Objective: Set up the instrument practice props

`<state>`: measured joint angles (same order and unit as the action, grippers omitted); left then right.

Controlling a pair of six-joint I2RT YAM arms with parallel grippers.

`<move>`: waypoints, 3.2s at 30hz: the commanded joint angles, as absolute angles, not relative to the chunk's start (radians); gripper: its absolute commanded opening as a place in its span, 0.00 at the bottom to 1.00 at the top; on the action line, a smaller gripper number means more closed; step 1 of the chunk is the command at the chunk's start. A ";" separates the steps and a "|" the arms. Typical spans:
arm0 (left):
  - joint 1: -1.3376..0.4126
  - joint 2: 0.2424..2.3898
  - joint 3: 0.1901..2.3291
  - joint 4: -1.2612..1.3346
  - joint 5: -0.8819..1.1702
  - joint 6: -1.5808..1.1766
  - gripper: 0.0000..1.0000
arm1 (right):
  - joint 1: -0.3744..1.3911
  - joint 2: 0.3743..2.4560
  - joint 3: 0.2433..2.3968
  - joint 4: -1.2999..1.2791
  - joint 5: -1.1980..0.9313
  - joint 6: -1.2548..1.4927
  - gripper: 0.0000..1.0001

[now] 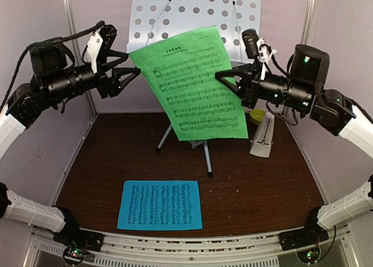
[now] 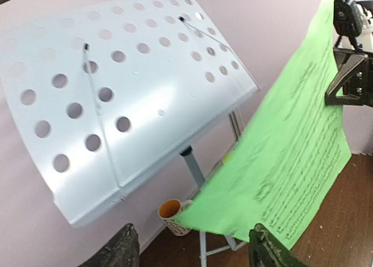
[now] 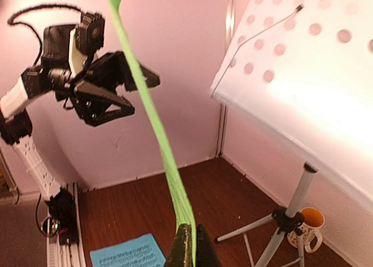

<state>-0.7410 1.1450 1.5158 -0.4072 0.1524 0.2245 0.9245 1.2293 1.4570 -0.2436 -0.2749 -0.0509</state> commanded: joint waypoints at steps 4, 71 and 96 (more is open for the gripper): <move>-0.727 1.266 1.734 -0.359 -0.032 0.163 0.65 | 0.827 1.247 1.599 0.010 -0.201 0.106 0.00; -0.705 1.726 2.177 -0.156 -0.124 0.290 0.00 | 0.653 1.691 2.105 0.040 0.120 0.276 0.00; -0.727 1.615 1.853 0.254 -0.094 0.277 0.00 | 0.736 1.771 2.202 0.044 0.157 0.091 0.00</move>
